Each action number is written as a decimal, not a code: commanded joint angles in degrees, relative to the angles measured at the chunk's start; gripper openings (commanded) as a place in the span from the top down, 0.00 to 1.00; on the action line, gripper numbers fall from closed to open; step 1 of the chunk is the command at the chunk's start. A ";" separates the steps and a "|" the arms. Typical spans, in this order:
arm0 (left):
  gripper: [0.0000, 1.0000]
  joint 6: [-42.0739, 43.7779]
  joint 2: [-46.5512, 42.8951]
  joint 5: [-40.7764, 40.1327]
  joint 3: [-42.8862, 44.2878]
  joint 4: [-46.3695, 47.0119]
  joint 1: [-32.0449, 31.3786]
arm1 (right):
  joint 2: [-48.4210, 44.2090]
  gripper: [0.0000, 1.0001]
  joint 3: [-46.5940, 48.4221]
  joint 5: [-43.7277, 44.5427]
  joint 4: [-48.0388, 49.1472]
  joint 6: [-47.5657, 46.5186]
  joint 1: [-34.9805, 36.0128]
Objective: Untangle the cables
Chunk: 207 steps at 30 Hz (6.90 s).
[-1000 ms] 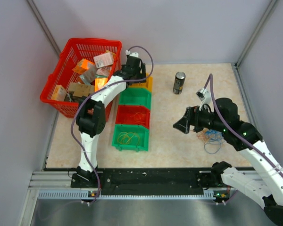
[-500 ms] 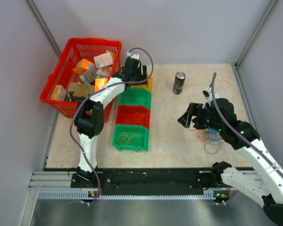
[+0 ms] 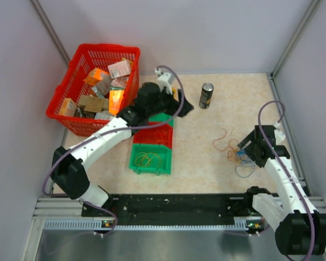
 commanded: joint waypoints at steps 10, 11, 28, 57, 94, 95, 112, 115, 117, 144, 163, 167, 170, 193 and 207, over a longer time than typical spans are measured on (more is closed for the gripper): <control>0.26 -3.72 5.30 2.56 -7.74 4.68 -20.98 | 12.17 0.81 -6.38 -18.04 19.69 -3.89 -2.60; 0.26 -4.25 5.83 2.03 -7.74 4.68 -21.16 | 11.56 0.81 -7.00 -19.09 20.30 -3.10 0.12; 0.52 -1.89 13.21 -0.43 -7.82 0.38 -23.27 | 6.63 0.91 -12.81 -31.41 29.62 5.43 11.40; 0.34 8.57 17.52 3.50 -6.51 1.17 -18.18 | 6.54 0.91 -13.07 -32.20 28.48 2.36 11.40; 1.00 14.91 16.39 8.71 -4.84 -2.17 -17.65 | 9.27 0.91 -12.01 -29.75 28.22 0.86 11.40; 1.00 15.08 15.16 8.10 -4.83 -2.69 -17.65 | 8.74 0.91 -12.19 -28.08 27.70 1.12 11.40; 1.00 18.16 -27.03 -6.13 -3.17 2.14 -17.74 | 7.06 0.91 -8.77 -7.24 16.09 -3.09 -6.44; 1.00 18.43 -28.44 -10.17 -1.23 0.03 -17.74 | 8.47 0.91 -8.15 -5.75 16.18 -3.09 -6.71; 1.00 17.64 -29.93 -13.24 -2.36 1.16 -17.74 | 9.35 0.90 -7.97 -6.09 16.26 -3.44 -7.50; 1.00 24.49 -46.73 -37.27 -3.69 2.22 -17.47 | 12.43 0.83 -4.11 -5.56 17.67 -8.89 -13.21; 1.00 11.13 -31.44 -17.05 3.86 0.29 -17.21 | -4.98 0.15 0.30 -28.31 15.38 -17.16 -3.19; 1.00 9.55 -29.24 -15.03 4.48 0.55 -17.21 | -2.25 0.22 -3.04 -34.56 19.16 -15.14 -2.75; 1.00 8.06 -26.70 -15.11 4.04 0.20 -17.12 | -1.81 0.23 -4.89 -36.15 20.66 -14.61 -2.58; 1.00 5.06 12.23 -13.35 -1.77 -11.56 -20.55 | -1.64 0.26 -5.60 -34.13 20.04 -15.31 -2.58; 0.77 7.70 20.86 -13.35 3.78 -9.91 -20.72 | -0.93 0.26 -5.68 -33.43 19.96 -16.28 -2.58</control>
